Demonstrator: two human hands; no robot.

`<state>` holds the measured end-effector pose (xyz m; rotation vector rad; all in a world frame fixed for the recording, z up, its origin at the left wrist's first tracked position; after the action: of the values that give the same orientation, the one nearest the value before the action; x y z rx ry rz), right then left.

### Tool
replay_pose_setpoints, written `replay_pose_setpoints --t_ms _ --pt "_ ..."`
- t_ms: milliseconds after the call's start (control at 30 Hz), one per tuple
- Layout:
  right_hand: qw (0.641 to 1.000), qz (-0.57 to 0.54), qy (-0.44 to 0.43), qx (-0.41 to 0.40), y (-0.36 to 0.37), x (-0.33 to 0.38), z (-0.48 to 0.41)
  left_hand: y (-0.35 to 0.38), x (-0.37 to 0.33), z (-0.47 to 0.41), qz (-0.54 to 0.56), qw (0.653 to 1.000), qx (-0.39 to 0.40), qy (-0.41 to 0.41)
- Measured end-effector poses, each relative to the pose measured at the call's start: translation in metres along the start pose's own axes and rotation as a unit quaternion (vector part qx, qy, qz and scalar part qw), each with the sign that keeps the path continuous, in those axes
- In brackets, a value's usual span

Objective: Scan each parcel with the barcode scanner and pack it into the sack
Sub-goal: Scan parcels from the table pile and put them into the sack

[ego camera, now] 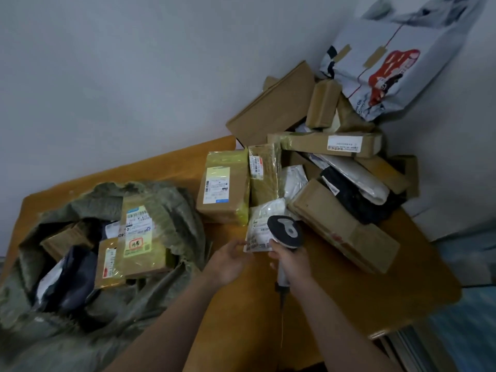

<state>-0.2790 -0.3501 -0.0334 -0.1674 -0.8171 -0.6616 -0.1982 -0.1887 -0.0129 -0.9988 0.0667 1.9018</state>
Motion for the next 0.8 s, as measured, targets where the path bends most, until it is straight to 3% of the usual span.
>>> replay_pose_setpoints --t_ms 333,567,667,800 --pt "0.996 -0.077 -0.027 -0.032 -0.006 0.005 0.009 -0.018 0.009 -0.008 0.101 0.990 -0.093 -0.039" --pt "0.986 -0.143 -0.088 0.004 -0.011 0.033 0.048 -0.012 -0.012 -0.001 0.219 0.971 -0.037 -0.090" --pt "0.980 -0.162 -0.116 0.014 -0.011 0.043 0.066 -0.009 -0.024 0.007 0.273 0.960 0.024 -0.052" --pt "0.980 -0.149 -0.129 0.020 -0.002 0.047 0.082 -0.026 -0.029 0.022 0.293 0.956 0.019 0.022"
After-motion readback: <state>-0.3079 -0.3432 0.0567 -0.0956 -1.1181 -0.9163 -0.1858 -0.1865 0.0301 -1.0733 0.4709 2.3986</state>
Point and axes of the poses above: each hand's wrist, its own z-axis away from the middle knuckle, its own y-axis out of the palm, x = y × z, the point moved 6 cm from there along -z, towards the middle knuckle, and after that the axes turned 5 degrees about x, right-handed, at the moved point
